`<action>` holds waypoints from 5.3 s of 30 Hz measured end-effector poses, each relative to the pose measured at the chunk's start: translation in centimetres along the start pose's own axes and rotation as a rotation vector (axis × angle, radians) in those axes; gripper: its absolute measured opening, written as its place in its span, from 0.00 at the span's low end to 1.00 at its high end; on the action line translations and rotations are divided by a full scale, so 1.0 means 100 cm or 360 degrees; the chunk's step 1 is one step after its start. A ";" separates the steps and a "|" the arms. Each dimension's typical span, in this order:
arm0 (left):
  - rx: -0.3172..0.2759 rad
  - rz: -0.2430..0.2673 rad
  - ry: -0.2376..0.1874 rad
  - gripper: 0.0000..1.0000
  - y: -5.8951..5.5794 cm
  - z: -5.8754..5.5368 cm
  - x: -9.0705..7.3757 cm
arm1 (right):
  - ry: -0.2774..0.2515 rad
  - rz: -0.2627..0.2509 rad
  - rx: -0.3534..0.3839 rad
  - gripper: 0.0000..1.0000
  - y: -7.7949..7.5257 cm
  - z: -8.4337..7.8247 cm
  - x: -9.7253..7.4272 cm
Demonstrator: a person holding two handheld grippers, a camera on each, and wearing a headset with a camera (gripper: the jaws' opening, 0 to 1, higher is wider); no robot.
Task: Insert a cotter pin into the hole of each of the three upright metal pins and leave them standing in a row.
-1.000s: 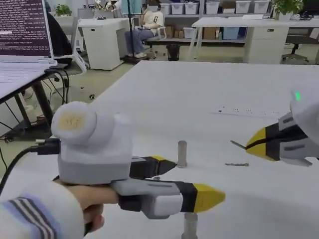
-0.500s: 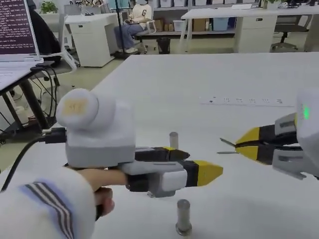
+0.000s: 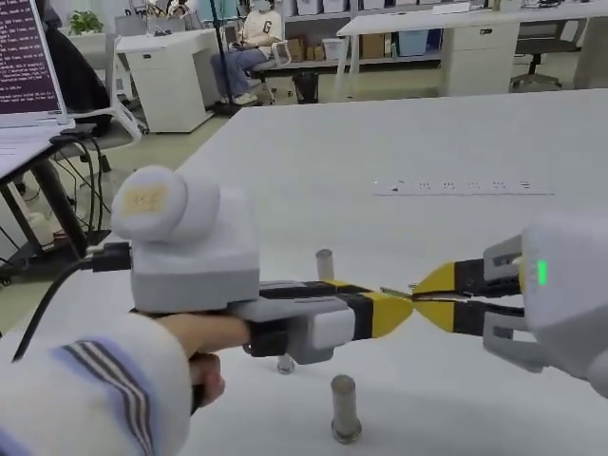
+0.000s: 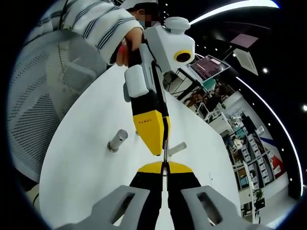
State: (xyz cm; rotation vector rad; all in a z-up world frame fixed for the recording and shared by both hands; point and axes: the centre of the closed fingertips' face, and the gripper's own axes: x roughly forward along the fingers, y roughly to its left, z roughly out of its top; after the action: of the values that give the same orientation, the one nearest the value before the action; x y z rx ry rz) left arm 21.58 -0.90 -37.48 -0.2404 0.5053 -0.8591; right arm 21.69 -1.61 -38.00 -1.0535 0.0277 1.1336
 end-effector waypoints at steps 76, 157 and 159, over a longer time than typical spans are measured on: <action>0.0532 -0.0218 0.0117 0.00 -0.036 -0.027 -0.018 | -0.0358 0.0572 0.1054 0.03 0.049 0.012 -0.013; 0.0831 -0.0125 0.0464 0.09 0.021 -0.073 -0.025 | -0.0006 0.0690 0.0777 0.00 0.079 -0.007 0.019; 0.0820 -0.0124 0.0465 0.09 0.021 -0.073 -0.025 | -0.0009 0.0690 0.0772 0.00 0.080 -0.005 0.021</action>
State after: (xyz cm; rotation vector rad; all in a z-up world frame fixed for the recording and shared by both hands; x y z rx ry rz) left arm 17.81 2.30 -43.78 0.3440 0.5295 -1.0769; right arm 17.01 -0.30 -44.66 -0.6197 0.5233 1.4258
